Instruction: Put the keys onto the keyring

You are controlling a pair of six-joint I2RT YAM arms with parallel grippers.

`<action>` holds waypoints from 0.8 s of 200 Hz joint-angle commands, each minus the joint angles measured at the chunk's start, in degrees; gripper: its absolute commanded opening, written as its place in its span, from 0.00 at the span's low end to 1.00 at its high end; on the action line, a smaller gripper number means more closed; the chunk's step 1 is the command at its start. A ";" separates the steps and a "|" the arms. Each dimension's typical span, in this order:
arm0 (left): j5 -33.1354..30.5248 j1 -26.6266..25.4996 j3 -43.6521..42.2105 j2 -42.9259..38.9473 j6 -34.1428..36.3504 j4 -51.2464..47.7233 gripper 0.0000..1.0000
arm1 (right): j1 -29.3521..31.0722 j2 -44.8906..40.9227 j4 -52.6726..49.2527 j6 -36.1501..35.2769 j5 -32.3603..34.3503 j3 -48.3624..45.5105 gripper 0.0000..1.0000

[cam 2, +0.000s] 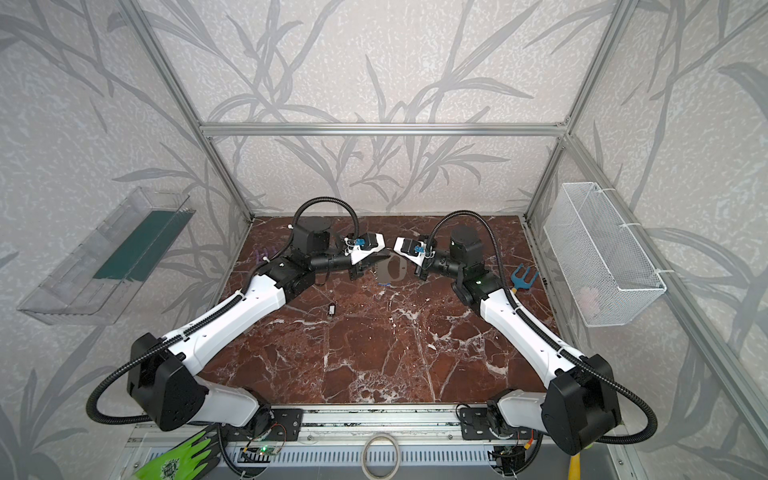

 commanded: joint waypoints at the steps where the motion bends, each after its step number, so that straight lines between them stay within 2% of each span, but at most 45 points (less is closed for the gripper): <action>1: -1.01 -0.17 -1.90 -2.59 -1.71 6.66 0.25 | -0.57 0.32 7.30 4.51 -1.97 -1.23 0.00; 72: 0.58 -0.02 -3.51 -3.91 -1.30 8.69 0.25 | -1.00 0.54 7.49 3.91 -2.16 -1.41 0.00; 84: -0.23 0.17 -3.44 -3.73 -0.95 7.73 0.29 | -1.10 0.41 6.33 2.66 -2.11 -0.93 0.00; 97: -0.33 0.71 -2.67 -3.17 -0.89 5.08 0.29 | -1.09 0.04 4.72 0.45 -1.90 -0.44 0.00; 127: 5.74 4.15 -0.89 -1.59 -5.38 2.27 0.28 | -1.16 -1.10 0.52 -5.95 -3.33 0.60 0.00; 160: 9.66 5.55 3.25 1.37 -5.08 -4.35 0.26 | -1.02 -1.69 -2.26 -8.51 -4.65 1.35 0.00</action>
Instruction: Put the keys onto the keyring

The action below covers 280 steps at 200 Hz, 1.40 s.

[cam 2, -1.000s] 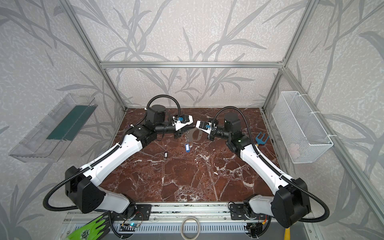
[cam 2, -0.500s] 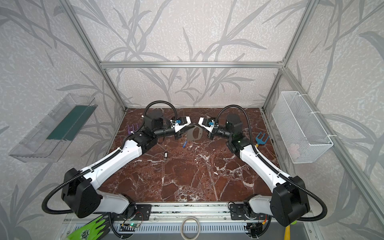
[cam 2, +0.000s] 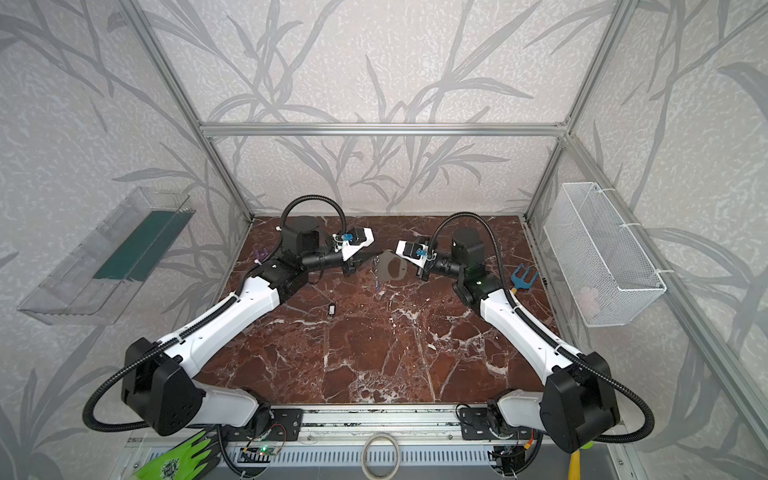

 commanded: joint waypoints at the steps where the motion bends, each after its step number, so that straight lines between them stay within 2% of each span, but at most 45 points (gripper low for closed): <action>1: 4.85 0.90 4.02 1.98 -1.01 -5.64 0.26 | -0.05 -1.91 -2.05 -3.55 -2.37 2.56 0.00; 51: 9.41 1.41 8.33 6.16 -1.31 -9.39 0.28 | 0.26 -2.12 -1.13 -3.14 -3.01 2.44 0.00; 71: 10.91 1.42 8.19 6.94 -2.11 -8.47 0.29 | 0.31 -1.59 1.41 -0.64 -1.96 1.87 0.00; 116: 5.68 2.52 -2.41 0.87 -2.46 6.38 0.27 | 0.13 -0.45 4.66 4.03 -0.37 0.51 0.00; 143: 6.28 2.04 -5.39 -1.18 -1.18 11.37 0.27 | 0.13 0.34 3.32 3.89 -1.23 1.58 0.00; 172: 3.35 0.79 -6.09 -1.71 2.64 12.91 0.28 | 0.13 0.71 1.68 3.40 -2.50 2.80 0.00; 223: 4.82 -0.46 -2.90 -0.44 5.78 9.59 0.26 | 0.35 1.46 -0.67 2.65 -2.62 4.37 0.00; 280: 1.84 -1.67 0.89 0.91 10.25 2.02 0.22 | 1.13 2.10 -4.66 -0.04 -2.34 6.17 0.00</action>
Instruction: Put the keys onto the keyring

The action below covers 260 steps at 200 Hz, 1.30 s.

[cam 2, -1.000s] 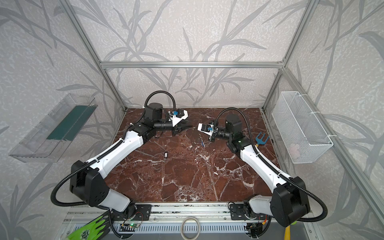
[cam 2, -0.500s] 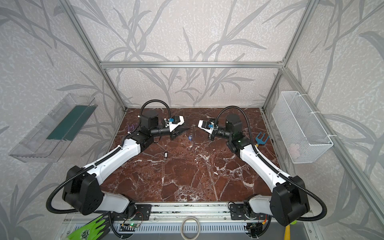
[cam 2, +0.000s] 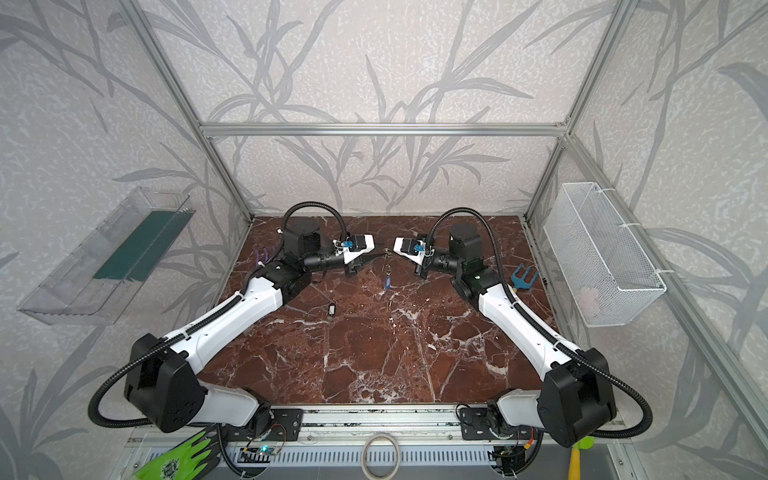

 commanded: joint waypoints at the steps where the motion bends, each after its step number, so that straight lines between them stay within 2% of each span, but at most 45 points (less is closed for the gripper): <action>1: -1.10 -0.54 3.17 0.83 3.73 -4.72 0.22 | 0.46 0.36 -1.18 -0.95 -0.66 2.27 0.00; 111: -4.57 -2.09 5.88 1.98 9.57 -12.53 0.15 | 1.08 0.30 -3.12 -3.08 -0.36 3.58 0.00; 139: -4.67 -2.32 5.84 1.97 9.28 -11.34 0.10 | 1.28 0.11 -3.05 -3.11 -1.16 3.48 0.00; 190: -3.95 -2.36 4.84 1.49 6.78 -6.86 0.07 | 2.07 -0.66 -5.35 -6.22 0.14 2.62 0.00; 211: -3.86 -2.36 1.94 0.63 8.41 -2.88 0.03 | 2.25 -1.49 -4.55 -7.05 1.35 1.45 0.00; 215: -4.14 -2.30 1.10 0.45 8.55 -1.32 0.01 | 2.25 -1.74 -4.02 -7.06 1.72 1.17 0.03; 236: -5.46 -2.36 -2.90 -0.37 11.63 4.19 0.00 | 2.24 -3.33 -0.94 -7.14 4.54 -1.70 0.30; 260: -6.01 -2.34 -6.85 -1.27 13.34 11.90 0.00 | 1.48 -4.94 -0.51 -8.11 6.93 -4.46 0.37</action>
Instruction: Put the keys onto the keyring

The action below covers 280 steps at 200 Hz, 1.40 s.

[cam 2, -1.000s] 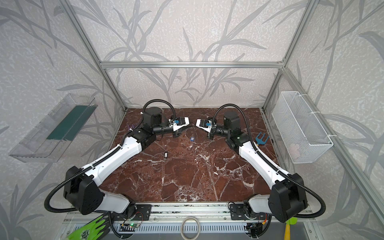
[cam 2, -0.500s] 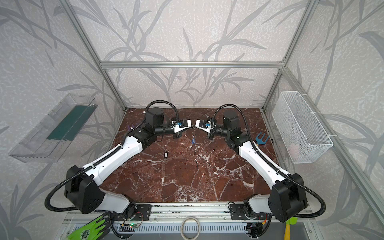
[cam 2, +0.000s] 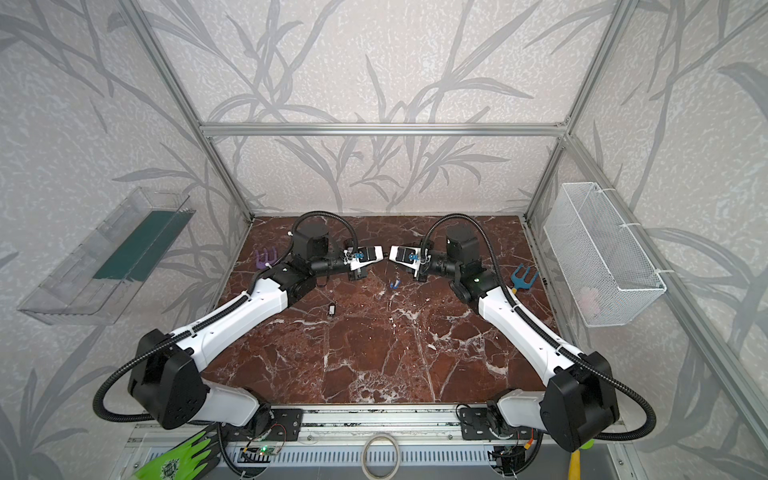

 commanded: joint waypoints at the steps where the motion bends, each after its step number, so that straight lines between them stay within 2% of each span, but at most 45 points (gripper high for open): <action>1: -0.40 -0.29 -2.90 -2.31 3.64 10.90 0.00 | -0.19 -2.78 2.23 -1.01 2.42 -2.38 0.38; 58: -1.51 -0.34 -7.66 -3.68 8.73 19.47 0.00 | -2.35 -5.70 4.23 0.15 4.17 -7.22 0.42; 90: -1.95 -0.48 -8.07 -4.32 10.58 18.37 0.00 | -3.55 -5.50 7.84 3.76 4.21 -8.89 0.42; 112: -4.09 -0.07 -7.35 -4.76 9.46 14.21 0.00 | -3.68 -4.12 5.78 5.30 3.40 -8.35 0.41; 130: -8.27 1.77 -7.08 -5.52 7.58 8.93 0.00 | -3.55 -2.76 2.17 7.27 2.67 -7.73 0.38; 157: -9.73 8.10 -9.56 -7.22 3.55 7.01 0.00 | -3.42 1.41 0.54 17.28 -1.93 -8.52 0.37; 176: -11.62 11.82 -11.34 -8.65 2.06 5.63 0.00 | 0.36 6.02 4.91 25.95 -2.42 -9.71 0.34; 213: -16.10 17.30 -11.61 -9.97 1.40 3.94 0.00 | 11.44 17.93 11.65 32.60 3.32 -8.38 0.33; 224: -17.10 18.56 -11.77 -10.46 1.83 3.55 0.00 | 12.81 21.69 13.03 34.36 1.72 -6.78 0.33; 240: -19.50 20.16 -11.82 -11.13 1.47 3.73 0.00 | 13.43 27.57 9.94 37.61 1.33 -2.38 0.30; 261: -21.70 21.84 -11.97 -12.03 -0.11 4.91 0.00 | 14.74 32.73 8.77 45.74 3.87 1.55 0.29; 280: -22.68 22.93 -12.29 -12.33 -1.19 5.16 0.00 | 17.68 36.54 8.90 47.41 4.35 4.42 0.29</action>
